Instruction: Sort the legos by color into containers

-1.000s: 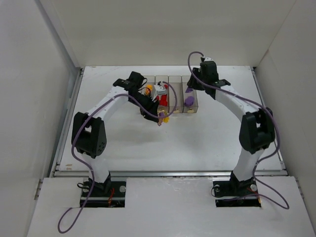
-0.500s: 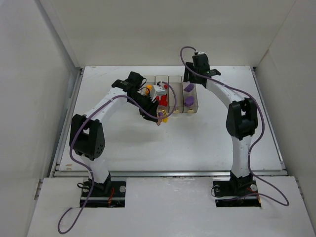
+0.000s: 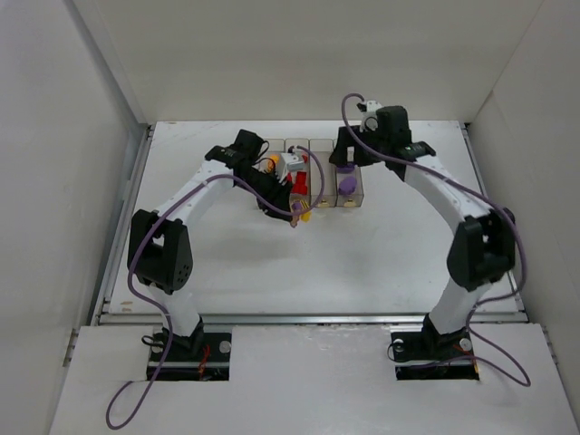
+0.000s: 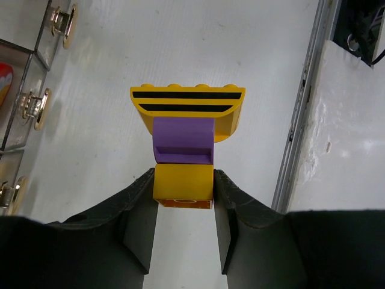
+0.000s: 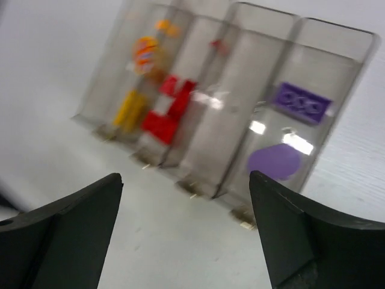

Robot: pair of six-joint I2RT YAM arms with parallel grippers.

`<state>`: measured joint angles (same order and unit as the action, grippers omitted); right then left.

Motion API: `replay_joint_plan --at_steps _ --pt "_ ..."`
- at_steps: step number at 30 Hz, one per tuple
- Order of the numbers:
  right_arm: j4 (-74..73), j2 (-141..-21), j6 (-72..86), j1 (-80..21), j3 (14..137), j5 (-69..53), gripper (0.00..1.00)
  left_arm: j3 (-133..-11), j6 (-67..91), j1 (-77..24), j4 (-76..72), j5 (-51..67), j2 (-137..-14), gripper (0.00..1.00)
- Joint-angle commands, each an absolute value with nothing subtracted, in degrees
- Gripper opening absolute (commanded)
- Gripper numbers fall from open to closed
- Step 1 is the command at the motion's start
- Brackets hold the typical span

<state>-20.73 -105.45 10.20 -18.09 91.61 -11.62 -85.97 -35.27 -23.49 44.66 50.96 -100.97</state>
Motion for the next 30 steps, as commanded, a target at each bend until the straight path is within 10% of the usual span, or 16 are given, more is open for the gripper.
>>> replay_joint_plan --at_steps 1,15,26,30 --pt "-10.99 -92.21 6.59 -18.19 83.26 -36.41 0.92 -89.2 -33.22 -23.12 42.63 54.32 -98.79 0.0" --pt "-8.44 -86.83 8.88 -23.64 72.16 -46.56 1.0 -93.43 -26.89 -23.73 40.43 59.68 -100.99 0.0" --pt "-8.44 -91.41 11.07 -24.17 74.44 -49.66 0.62 -93.43 -26.37 -24.79 38.85 58.62 -99.93 0.0" --pt "-8.44 -91.41 11.6 -24.17 74.44 -49.48 0.68 -93.43 -26.37 -24.79 38.85 58.62 -99.41 0.0"
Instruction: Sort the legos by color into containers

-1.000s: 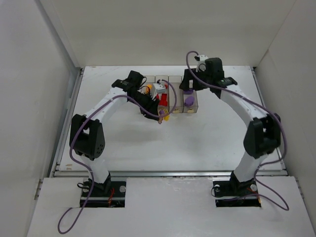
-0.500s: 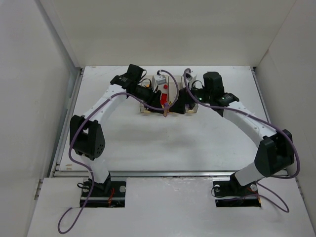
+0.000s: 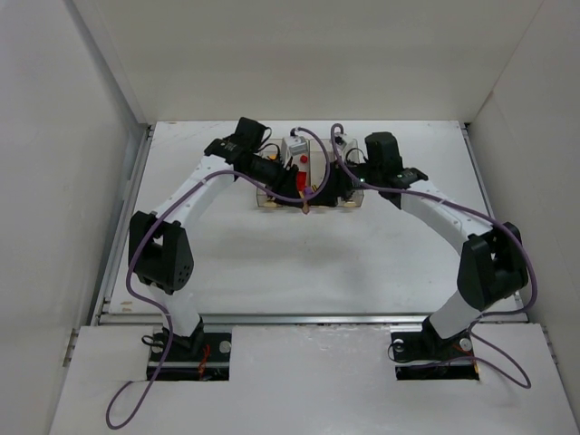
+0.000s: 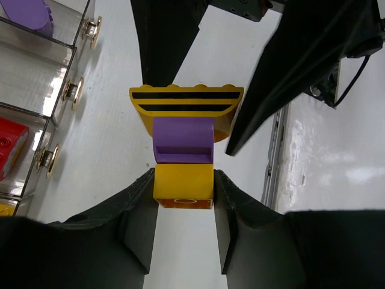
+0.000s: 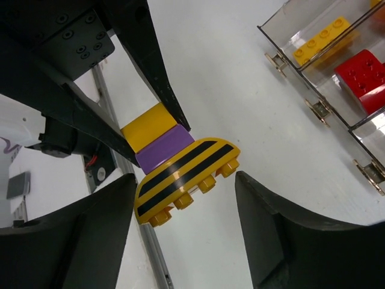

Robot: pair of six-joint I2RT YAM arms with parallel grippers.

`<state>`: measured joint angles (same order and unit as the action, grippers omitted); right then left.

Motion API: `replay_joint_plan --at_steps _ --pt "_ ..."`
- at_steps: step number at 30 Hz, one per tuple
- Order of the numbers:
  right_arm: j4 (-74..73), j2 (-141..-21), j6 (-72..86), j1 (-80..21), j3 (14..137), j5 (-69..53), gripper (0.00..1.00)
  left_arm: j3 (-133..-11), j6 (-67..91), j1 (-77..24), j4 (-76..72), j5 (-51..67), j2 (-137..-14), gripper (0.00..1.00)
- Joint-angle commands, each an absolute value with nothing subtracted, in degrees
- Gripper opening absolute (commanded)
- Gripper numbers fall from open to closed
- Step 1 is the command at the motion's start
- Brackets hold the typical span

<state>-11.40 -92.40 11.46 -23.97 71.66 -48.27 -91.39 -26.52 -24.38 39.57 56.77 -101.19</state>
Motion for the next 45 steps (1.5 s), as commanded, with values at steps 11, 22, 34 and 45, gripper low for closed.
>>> replay_joint_plan --at_steps 11,22,34,45 --pt "-8.44 -92.64 15.56 -16.0 70.85 -66.88 0.98 -88.25 -45.16 -24.79 34.99 45.01 -93.17 0.0" --pt "-7.91 -93.69 24.96 -15.47 75.41 -68.29 0.99 -85.07 -57.83 -25.93 25.67 36.74 -88.86 0.0" --pt "19.65 -97.82 51.65 -15.47 76.12 -69.87 1.0 -94.21 -58.02 -29.18 26.81 43.06 -89.47 0.0" --pt "95.41 -106.33 103.5 -15.47 67.59 -62.68 0.87 -97.82 -52.12 -29.71 30.06 48.87 -89.47 0.0"
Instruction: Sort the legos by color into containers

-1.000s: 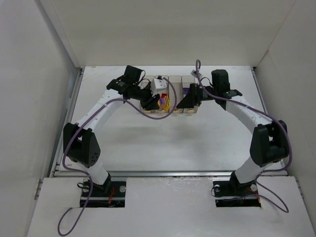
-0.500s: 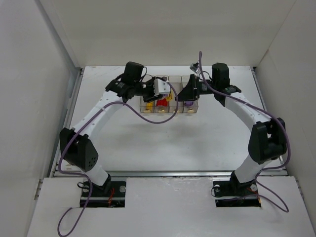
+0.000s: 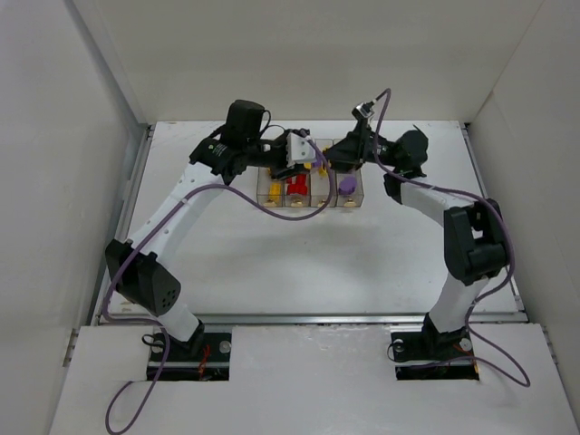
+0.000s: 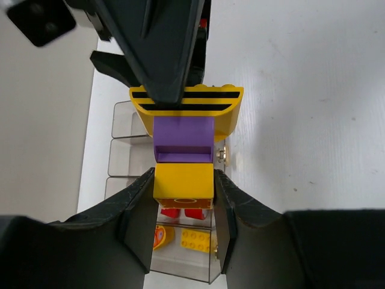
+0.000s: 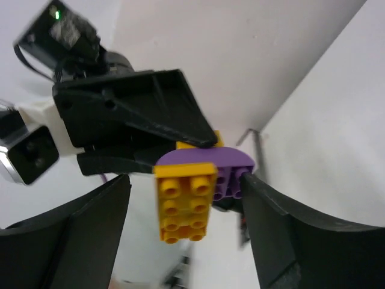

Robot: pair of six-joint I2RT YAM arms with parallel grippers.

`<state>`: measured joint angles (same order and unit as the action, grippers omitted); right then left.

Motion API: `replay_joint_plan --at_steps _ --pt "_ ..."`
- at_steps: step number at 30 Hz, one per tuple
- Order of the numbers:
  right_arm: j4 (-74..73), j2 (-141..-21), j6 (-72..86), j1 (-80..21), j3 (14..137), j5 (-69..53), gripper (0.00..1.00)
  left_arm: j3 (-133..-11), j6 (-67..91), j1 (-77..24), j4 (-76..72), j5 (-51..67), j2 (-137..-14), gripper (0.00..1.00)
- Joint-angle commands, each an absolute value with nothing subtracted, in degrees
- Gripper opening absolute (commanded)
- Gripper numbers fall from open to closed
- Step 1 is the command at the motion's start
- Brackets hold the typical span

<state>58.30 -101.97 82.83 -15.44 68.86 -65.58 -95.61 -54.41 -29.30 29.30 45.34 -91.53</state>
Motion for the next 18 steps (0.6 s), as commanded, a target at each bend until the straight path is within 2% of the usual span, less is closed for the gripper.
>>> replay_joint_plan --at_steps 1,3,4,7,13,18 --pt "98.06 -107.48 105.88 -15.47 67.59 -62.06 0.76 -97.82 -52.12 -29.71 30.06 48.87 -89.47 0.0" --pt "103.34 -109.86 109.85 -15.47 66.54 -61.27 0.66 -97.82 -50.81 -29.71 30.06 48.87 -89.47 0.0" --pt "103.36 -109.86 109.86 -15.47 66.53 -61.26 0.66 -97.82 -49.93 -29.71 30.06 48.35 -89.47 0.0" --pt "103.89 -108.81 109.25 -15.47 66.53 -61.87 0.7 -97.82 -48.08 -29.71 28.65 48.34 -89.47 0.0" --pt "93.97 -104.77 101.95 -15.47 66.53 -63.81 0.69 -97.82 -45.89 -28.56 26.63 48.34 -89.47 0.0" --pt "94.48 -103.01 101.34 -15.47 64.78 -63.81 0.77 -97.29 -42.28 -26.99 23.3 48.34 -89.99 0.0"
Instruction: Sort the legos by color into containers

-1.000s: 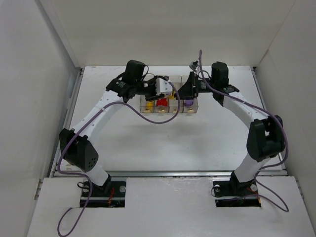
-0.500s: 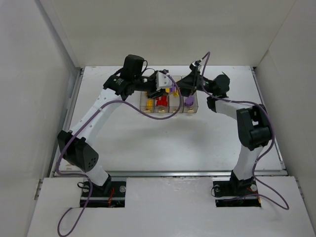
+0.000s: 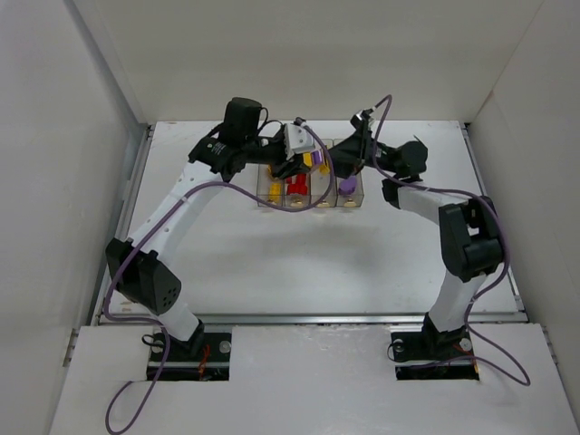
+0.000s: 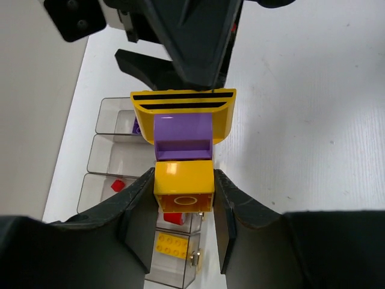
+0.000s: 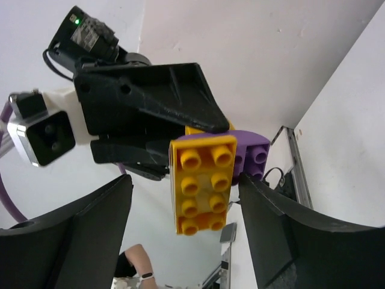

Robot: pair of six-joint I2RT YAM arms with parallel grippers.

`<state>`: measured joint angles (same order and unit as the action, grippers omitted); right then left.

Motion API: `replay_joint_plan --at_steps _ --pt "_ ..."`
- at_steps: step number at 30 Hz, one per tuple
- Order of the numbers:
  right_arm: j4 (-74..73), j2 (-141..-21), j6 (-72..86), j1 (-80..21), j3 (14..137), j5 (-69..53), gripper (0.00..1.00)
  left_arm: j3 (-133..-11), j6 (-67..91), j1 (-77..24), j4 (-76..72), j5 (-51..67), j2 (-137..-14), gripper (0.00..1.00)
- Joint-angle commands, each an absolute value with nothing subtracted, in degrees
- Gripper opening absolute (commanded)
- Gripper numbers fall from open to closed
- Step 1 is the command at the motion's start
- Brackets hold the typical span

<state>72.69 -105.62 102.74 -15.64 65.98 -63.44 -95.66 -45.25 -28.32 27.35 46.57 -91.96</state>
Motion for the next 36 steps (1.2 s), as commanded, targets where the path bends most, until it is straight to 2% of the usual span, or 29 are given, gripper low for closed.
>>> replay_joint_plan --at_steps 1,4,7,17,20,25,29,34,35,36 --pt "94.48 -102.49 101.34 -15.47 64.78 -63.29 0.77 -97.29 -40.27 -26.37 22.16 48.34 -90.0 0.0" --pt "95.01 -101.95 101.34 -15.47 63.28 -63.28 0.77 -97.29 -36.58 -25.84 19.79 49.74 -90.0 0.0" --pt "95.01 -101.43 101.34 -15.47 62.06 -62.23 0.7 -97.29 -33.67 -25.31 19.25 52.46 -90.0 0.0" --pt "94.39 -102.57 101.34 -15.47 65.21 -60.56 0.73 -95.98 -34.71 -25.84 20.3 54.4 -88.95 0.0" --pt "94.39 -103.18 101.34 -16.0 66.27 -60.03 0.69 -95.98 -35.24 -25.84 20.92 54.4 -88.95 0.0" --pt "94.39 -103.79 101.34 -16.0 66.8 -59.5 0.68 -95.98 -36.38 -26.89 22.76 54.93 -88.95 0.0" --pt "94.39 -103.8 101.34 -16.0 66.8 -59.5 0.55 -95.45 -36.91 -26.89 23.29 54.93 -88.95 0.0" --pt "94.39 -103.8 101.34 -16.0 66.8 -59.5 0.26 -94.92 -36.91 -26.89 23.29 54.93 -88.95 0.0" --pt "94.39 -103.8 101.34 -16.0 66.8 -59.5 0.14 -94.92 -36.91 -26.89 23.29 54.93 -88.95 0.0" --pt "94.39 -103.8 101.34 -16.0 66.8 -59.5 0.07 -94.92 -36.91 -26.89 23.29 54.15 -88.95 0.0"
